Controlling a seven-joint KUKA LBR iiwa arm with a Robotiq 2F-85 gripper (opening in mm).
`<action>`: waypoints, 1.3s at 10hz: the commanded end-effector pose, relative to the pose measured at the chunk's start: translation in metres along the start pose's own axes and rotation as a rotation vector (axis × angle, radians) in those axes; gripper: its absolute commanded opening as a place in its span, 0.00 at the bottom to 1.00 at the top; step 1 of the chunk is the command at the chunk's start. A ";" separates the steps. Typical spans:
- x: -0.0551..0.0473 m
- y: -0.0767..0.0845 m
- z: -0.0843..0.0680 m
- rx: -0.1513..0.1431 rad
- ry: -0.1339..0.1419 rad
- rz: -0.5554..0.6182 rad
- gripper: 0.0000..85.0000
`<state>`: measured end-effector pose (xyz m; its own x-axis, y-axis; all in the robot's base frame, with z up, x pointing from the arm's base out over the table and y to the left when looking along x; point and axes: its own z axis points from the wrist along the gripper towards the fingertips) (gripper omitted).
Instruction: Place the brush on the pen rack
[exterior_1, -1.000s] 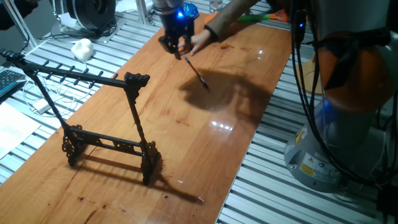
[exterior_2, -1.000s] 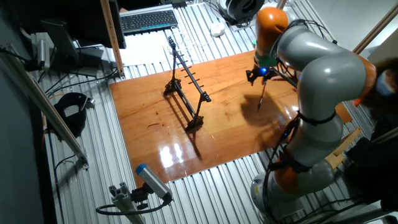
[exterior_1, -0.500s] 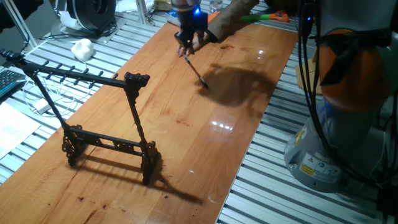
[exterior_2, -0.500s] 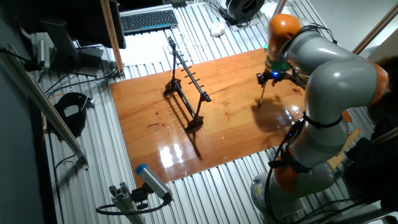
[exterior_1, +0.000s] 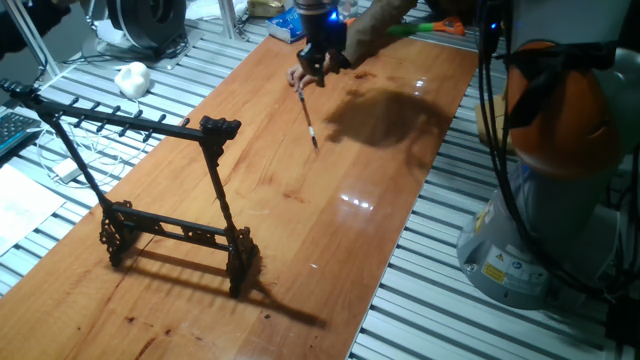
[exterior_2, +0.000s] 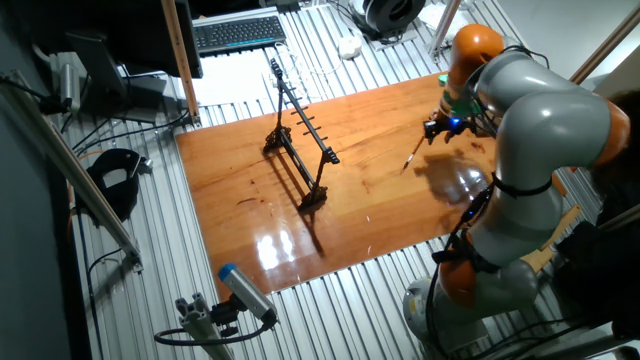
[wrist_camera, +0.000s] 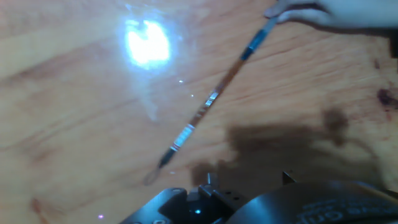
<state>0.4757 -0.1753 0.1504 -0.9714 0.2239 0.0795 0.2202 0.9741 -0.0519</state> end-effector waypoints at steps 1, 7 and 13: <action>-0.006 0.009 -0.003 0.001 0.007 0.028 0.60; -0.032 0.055 -0.012 0.033 0.024 0.170 0.60; -0.037 0.056 -0.002 0.033 0.024 0.167 0.60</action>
<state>0.5243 -0.1295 0.1459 -0.9189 0.3839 0.0909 0.3751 0.9216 -0.1000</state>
